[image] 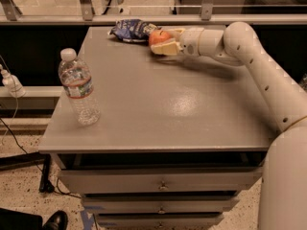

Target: Move apple near blue chip bag

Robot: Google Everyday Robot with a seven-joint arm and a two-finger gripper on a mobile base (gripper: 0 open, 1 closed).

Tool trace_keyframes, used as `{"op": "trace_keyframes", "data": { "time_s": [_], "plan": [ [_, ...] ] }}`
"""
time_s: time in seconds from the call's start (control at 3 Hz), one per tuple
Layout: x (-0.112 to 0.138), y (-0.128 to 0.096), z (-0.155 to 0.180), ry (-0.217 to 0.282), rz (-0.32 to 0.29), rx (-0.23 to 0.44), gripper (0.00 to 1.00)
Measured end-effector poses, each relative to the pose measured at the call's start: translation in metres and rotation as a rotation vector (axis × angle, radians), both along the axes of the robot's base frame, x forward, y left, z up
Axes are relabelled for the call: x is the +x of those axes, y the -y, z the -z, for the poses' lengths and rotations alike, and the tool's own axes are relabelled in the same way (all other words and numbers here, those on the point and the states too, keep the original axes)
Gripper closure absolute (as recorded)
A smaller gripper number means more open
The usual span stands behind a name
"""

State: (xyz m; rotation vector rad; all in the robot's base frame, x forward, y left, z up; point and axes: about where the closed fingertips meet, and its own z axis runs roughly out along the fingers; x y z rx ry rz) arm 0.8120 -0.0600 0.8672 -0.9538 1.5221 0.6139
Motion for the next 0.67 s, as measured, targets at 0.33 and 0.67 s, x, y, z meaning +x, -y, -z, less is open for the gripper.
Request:
{"op": "trace_keyframes", "data": {
  "time_s": [0.33,0.67],
  "plan": [
    [0.0026,-0.0104,0.0046,0.004,-0.025,-0.022,0.85],
    [0.0056,-0.0161,0.007,0.012,-0.039,-0.038,0.63]
  ]
}}
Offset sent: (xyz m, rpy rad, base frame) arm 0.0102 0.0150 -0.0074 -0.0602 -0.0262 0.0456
